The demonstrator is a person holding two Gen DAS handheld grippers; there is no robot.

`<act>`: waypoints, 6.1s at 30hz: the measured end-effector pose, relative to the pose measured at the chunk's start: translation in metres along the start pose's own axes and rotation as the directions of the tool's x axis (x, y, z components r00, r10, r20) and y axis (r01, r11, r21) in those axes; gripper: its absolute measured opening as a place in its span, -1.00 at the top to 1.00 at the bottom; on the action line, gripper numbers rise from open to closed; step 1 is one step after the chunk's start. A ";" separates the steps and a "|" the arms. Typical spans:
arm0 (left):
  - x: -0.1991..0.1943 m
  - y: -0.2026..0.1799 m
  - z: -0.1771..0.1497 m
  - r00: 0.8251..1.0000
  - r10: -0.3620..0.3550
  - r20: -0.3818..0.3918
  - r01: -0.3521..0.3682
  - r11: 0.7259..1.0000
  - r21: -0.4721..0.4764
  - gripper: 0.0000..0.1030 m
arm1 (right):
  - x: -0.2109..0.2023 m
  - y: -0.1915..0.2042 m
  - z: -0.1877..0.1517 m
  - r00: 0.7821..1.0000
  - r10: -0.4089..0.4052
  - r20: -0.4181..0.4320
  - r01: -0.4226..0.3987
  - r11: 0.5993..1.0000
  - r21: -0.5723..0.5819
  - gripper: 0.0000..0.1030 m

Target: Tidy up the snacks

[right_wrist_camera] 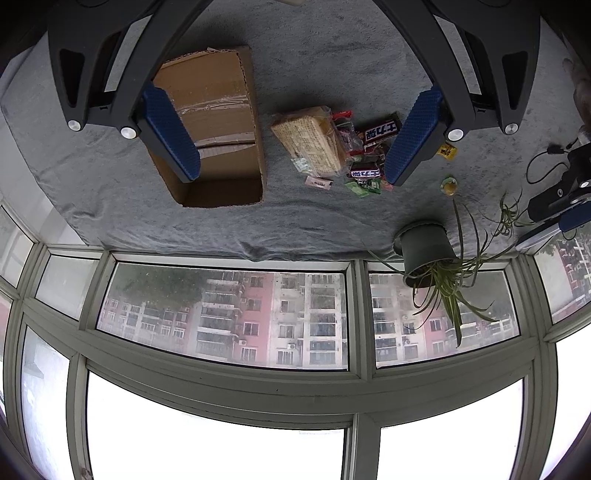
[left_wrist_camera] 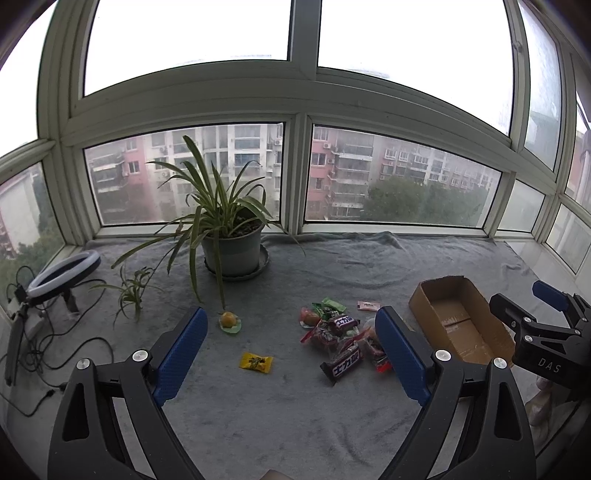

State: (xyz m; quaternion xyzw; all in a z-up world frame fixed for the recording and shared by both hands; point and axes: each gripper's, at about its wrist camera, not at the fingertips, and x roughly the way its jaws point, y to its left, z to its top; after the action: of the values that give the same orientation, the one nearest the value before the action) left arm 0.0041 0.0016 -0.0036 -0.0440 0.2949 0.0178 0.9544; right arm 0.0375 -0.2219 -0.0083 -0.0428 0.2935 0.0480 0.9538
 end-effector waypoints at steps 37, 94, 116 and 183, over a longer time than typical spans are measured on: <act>0.013 0.000 -0.001 0.999 -0.016 -0.031 0.016 1.000 0.005 -0.79 | 0.012 0.005 -0.003 0.999 0.039 -0.030 -0.039 0.999 0.004 -0.98; 0.221 -0.042 0.036 0.817 -0.411 -0.404 0.428 0.902 -0.052 -0.06 | 0.166 -0.033 -0.060 0.846 0.431 -0.315 -0.203 0.805 0.557 -0.18; 0.280 -0.113 -0.014 0.655 -0.378 -0.655 0.515 0.857 0.020 0.02 | 0.199 -0.059 -0.101 0.833 0.423 -0.355 -0.065 0.713 0.698 -0.04; 0.149 -0.222 -0.039 0.685 -0.516 -0.514 0.615 0.788 0.029 0.19 | 0.069 -0.171 -0.103 0.947 0.155 -0.280 0.003 0.871 0.491 0.10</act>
State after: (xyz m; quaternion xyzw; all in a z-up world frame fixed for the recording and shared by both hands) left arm 0.1187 -0.2223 -0.1038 -0.0404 0.4933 -0.3201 0.8078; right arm 0.0571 -0.3985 -0.1227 0.2025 0.4439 0.0035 0.8729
